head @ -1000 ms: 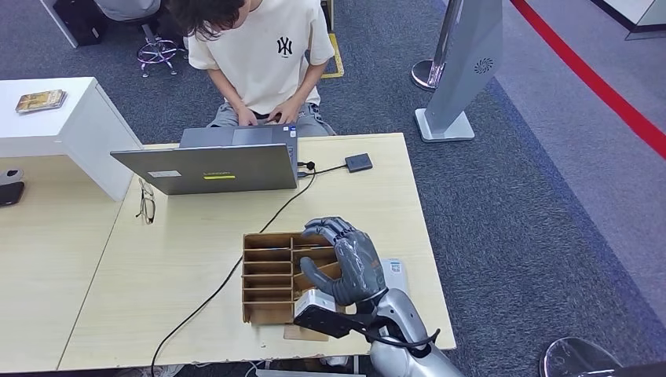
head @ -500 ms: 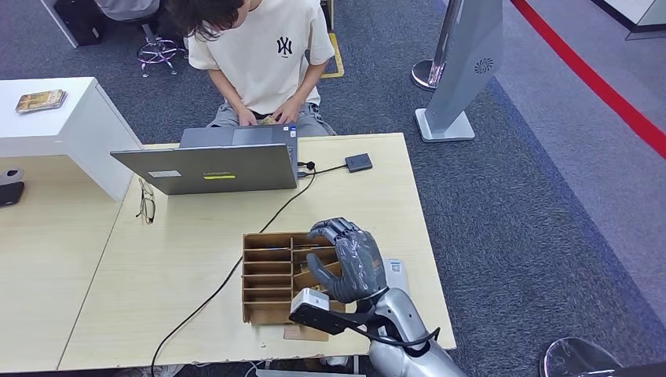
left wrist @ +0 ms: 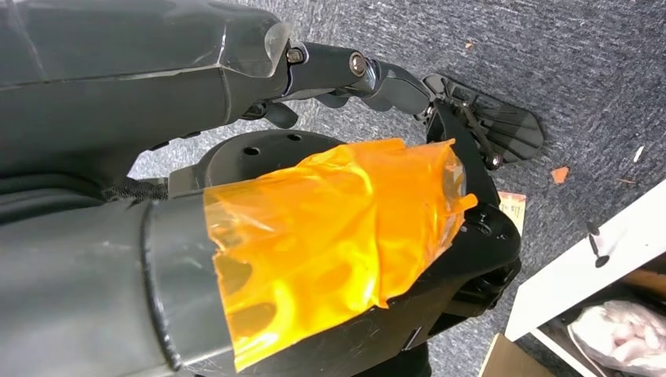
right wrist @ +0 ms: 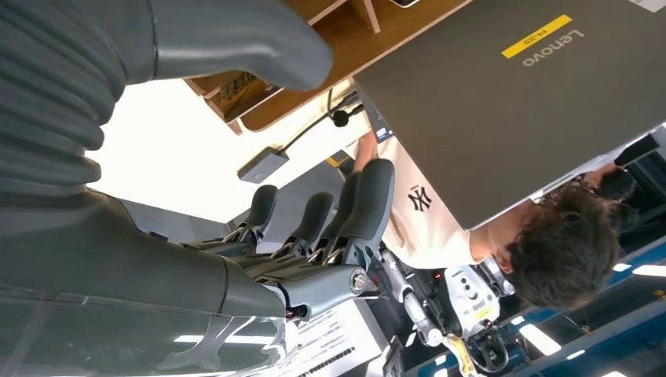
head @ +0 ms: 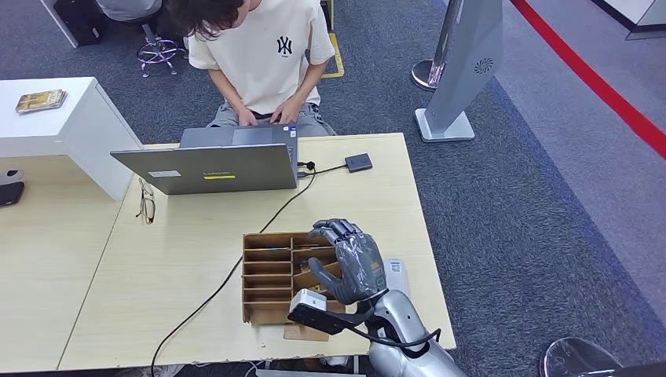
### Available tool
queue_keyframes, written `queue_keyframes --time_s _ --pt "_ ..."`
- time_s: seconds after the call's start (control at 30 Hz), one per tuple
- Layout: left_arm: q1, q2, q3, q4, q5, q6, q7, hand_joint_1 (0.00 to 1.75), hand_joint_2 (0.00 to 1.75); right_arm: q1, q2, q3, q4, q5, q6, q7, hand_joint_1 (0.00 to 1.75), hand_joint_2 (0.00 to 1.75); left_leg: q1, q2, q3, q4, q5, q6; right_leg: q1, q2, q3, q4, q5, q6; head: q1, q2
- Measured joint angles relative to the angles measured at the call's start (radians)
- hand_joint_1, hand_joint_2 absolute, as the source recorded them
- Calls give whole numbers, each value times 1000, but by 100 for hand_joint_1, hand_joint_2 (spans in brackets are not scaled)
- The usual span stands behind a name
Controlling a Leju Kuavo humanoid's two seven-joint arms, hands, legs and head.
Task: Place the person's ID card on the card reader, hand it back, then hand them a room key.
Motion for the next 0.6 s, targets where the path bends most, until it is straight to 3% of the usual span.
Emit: queue_keyframes --time_s 0.6 --pt "1 0 38 11 -57 -44 -7 0 0 -8 -3 -2 46 73 -17 25 74 175 0 0 0 0 0 0 0 0 0 0 0 0 0 0"
